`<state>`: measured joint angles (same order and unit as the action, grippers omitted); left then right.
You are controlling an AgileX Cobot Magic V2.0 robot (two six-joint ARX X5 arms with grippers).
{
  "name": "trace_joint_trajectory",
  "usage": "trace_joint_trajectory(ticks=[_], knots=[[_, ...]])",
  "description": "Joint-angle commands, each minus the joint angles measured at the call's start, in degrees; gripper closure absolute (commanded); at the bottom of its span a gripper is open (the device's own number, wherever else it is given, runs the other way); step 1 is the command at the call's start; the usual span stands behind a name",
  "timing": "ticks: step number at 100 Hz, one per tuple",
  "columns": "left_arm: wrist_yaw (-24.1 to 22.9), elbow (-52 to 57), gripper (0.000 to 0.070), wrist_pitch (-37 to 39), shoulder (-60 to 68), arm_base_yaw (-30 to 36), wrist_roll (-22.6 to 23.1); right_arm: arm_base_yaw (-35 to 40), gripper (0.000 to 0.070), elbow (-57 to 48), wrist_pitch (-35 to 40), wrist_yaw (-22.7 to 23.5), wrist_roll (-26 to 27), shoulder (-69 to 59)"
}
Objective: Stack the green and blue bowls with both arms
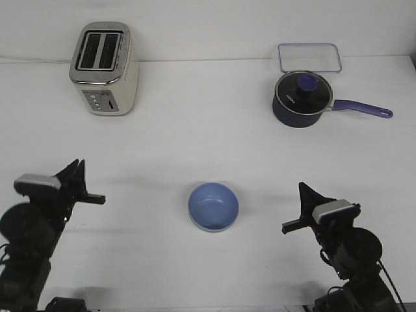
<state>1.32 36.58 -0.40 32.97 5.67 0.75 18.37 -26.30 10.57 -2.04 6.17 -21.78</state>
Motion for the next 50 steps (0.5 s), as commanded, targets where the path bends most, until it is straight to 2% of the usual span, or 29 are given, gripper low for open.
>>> trace_joint_trajectory(ticks=[1,8,21,50], knots=[[-0.1,-7.8,0.0689,7.1,-6.3,-0.4,0.4,0.3,0.07,1.9,-2.7,-1.4,-0.5,2.9],[-1.0,-12.5,0.0689,8.4,-11.3,-1.1,0.0,0.3,0.07,4.3,-5.0,-2.8,-0.4,6.0],[-4.8,-14.4,0.0689,4.5,-14.8,-1.6,-1.5,0.3,0.07,4.6,-4.7,-4.6,-0.5,6.7],[-4.8,-14.3,0.0685,5.0,-16.2,-1.6,-1.7,0.3,0.07,4.6,-4.6,-5.7,-0.4,6.8]])
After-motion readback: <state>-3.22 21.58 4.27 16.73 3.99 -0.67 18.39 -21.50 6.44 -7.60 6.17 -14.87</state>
